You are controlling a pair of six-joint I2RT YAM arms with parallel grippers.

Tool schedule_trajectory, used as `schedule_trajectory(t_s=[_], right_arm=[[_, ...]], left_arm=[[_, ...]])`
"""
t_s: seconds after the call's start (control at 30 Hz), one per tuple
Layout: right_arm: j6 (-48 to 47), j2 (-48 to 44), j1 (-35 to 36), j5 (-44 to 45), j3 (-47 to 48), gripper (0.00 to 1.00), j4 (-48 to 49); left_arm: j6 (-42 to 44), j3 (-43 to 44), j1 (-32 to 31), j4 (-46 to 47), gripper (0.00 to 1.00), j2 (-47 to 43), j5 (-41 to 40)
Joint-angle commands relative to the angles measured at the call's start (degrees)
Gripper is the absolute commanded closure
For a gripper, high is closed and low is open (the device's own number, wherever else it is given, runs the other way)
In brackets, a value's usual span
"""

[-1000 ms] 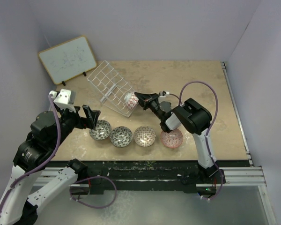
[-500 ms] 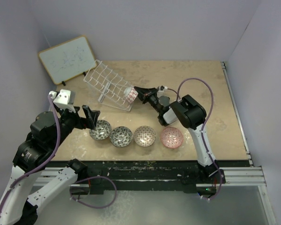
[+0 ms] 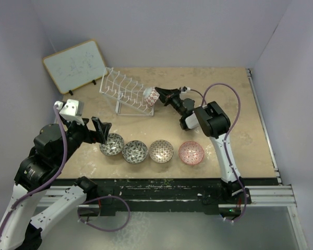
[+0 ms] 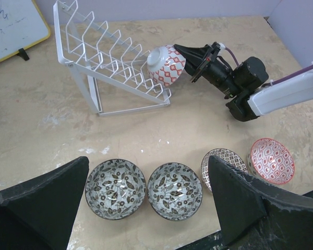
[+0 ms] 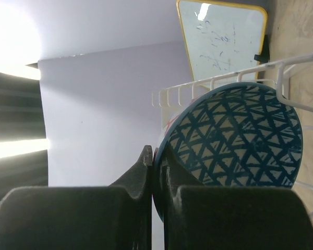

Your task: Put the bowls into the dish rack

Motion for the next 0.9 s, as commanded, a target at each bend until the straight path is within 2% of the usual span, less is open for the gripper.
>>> schedule_trajectory(t_s=[0.0, 0.2, 0.33, 0.47, 0.87], right_arm=[[2.53, 0.21, -0.08, -3.23, 1.25, 1.0, 20.86], [3.37, 1.66, -0.35, -5.37, 0.91, 1.0, 20.77], [3.57, 2.04, -0.69, -5.68, 0.37, 0.92, 20.77], [4.07, 2.52, -0.79, -6.28, 0.38, 0.78, 20.77], [3.46, 1.83, -1.14, -7.13, -1.43, 0.55, 20.73]], left_arm=[[-0.01, 0.18, 0.22, 2.5, 0.01, 0.23, -0.35], [-0.21, -0.05, 0.22, 2.44, 0.01, 0.32, -0.43], [-0.45, 0.0, 0.22, 2.68, 0.01, 0.48, -0.34], [-0.45, -0.08, 0.22, 2.72, 0.01, 0.65, -0.16], [-0.76, -0.49, 0.22, 2.72, 0.01, 0.09, -0.06]])
